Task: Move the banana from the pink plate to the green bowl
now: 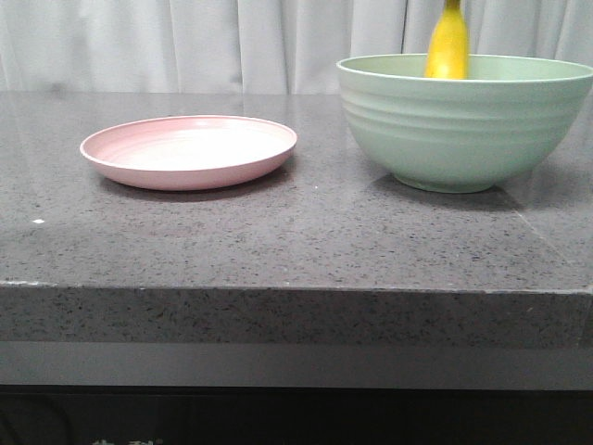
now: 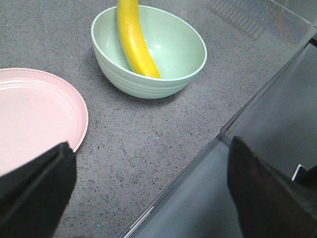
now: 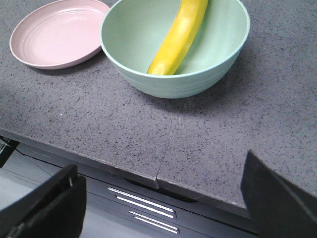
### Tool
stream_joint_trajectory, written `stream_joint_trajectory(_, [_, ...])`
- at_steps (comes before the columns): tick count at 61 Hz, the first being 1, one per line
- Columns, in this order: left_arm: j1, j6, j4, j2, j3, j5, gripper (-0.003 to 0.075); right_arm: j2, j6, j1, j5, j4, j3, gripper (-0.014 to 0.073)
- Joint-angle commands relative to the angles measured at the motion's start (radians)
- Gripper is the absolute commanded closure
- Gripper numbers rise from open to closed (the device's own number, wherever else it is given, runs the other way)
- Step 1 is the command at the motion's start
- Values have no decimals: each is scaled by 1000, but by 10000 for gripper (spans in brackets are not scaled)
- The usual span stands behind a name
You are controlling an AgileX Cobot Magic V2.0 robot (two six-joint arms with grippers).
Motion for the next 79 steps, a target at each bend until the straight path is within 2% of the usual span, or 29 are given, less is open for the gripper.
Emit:
stream_joint_trajectory(1, [-9, -3, -51, -14, -32, -42, 209, 3, -1, -6, -61, 28, -21, -49])
stream_joint_trajectory(8, [-9, -3, -51, -14, -32, -42, 358, 3, -1, -6, -61, 28, -21, 6])
stream_joint_trajectory(13, [-9, -3, -51, -14, -32, -42, 484, 3, -1, -6, -61, 28, -21, 118])
stream_joint_trajectory(20, [-9, -3, -51, -14, -32, -42, 631, 3, -1, -6, -61, 28, -21, 340])
stream_joint_trajectory(27, [-9, -3, -51, -14, -32, -42, 740, 3, -1, -6, -61, 28, -21, 551])
stream_joint_trajectory(33, [-9, -3, -51, -14, -32, -42, 738, 3, -1, -6, -61, 28, -21, 669])
stream_joint_trajectory(71, [-9, -3, -51, -14, -32, -42, 738, 3, -1, -6, -24, 29, -21, 662])
stream_joint_trajectory(79, [-9, -20, -1, -14, -26, -94, 738, 3, -1, -6, -24, 29, -21, 662])
